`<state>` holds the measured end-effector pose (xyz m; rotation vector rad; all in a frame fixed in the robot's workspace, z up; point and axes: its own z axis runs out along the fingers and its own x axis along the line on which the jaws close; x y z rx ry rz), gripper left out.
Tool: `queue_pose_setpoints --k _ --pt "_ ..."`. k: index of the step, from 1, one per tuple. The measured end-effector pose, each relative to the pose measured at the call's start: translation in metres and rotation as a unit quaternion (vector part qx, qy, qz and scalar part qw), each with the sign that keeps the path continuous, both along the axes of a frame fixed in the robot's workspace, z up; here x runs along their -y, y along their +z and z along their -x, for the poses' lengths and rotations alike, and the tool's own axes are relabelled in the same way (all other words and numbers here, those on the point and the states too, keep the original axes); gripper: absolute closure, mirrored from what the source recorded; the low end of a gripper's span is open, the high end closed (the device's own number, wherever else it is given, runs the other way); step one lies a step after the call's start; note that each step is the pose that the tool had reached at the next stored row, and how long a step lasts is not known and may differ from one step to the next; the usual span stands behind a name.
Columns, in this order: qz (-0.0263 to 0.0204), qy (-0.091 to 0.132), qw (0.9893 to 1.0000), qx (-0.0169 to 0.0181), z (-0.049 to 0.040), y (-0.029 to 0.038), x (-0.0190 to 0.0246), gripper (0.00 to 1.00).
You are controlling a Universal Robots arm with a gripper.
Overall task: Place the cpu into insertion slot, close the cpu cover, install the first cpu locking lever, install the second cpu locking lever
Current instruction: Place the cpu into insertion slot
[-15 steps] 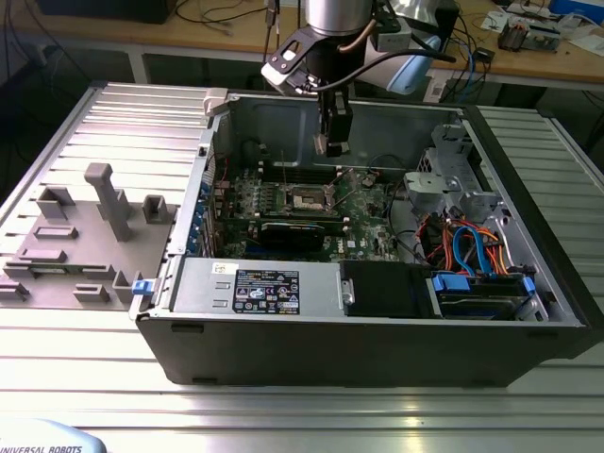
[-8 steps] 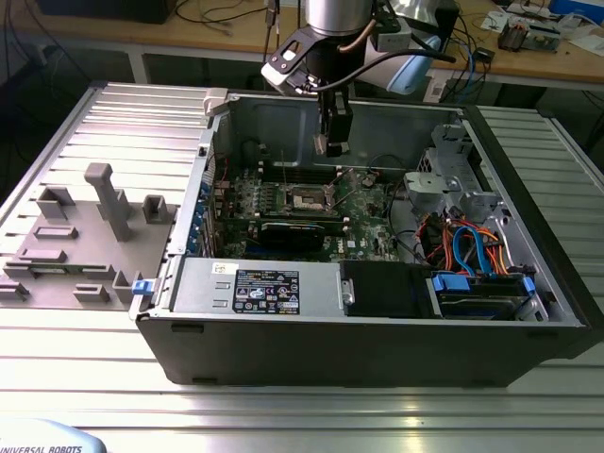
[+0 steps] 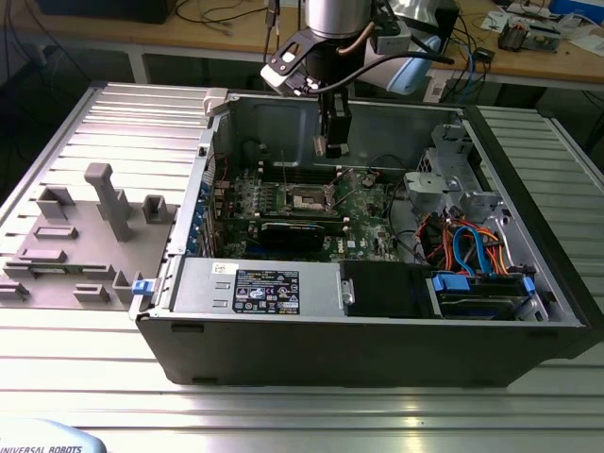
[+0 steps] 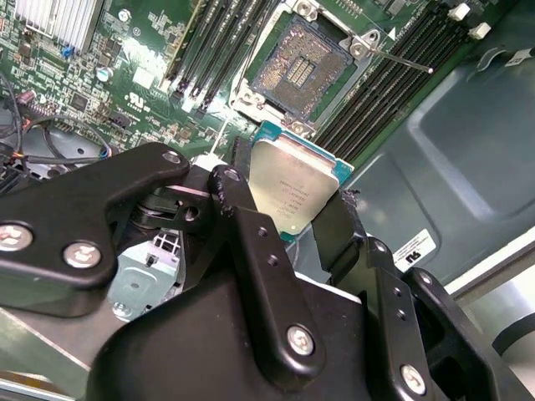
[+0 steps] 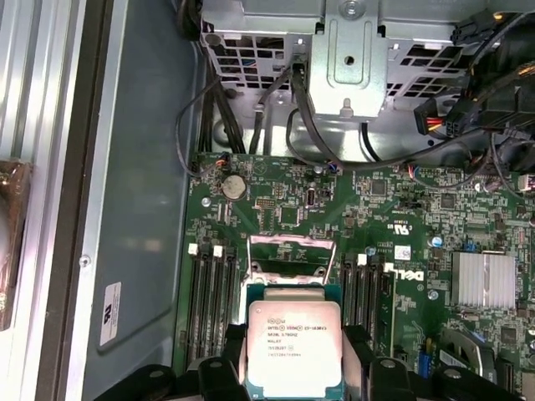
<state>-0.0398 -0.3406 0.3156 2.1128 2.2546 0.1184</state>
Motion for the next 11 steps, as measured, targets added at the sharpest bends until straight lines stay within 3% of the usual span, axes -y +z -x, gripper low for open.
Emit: queue_pose_setpoints --k 11 --pt "0.0001 -0.009 1.0 0.0 0.0054 -0.0093 0.0 0.46"
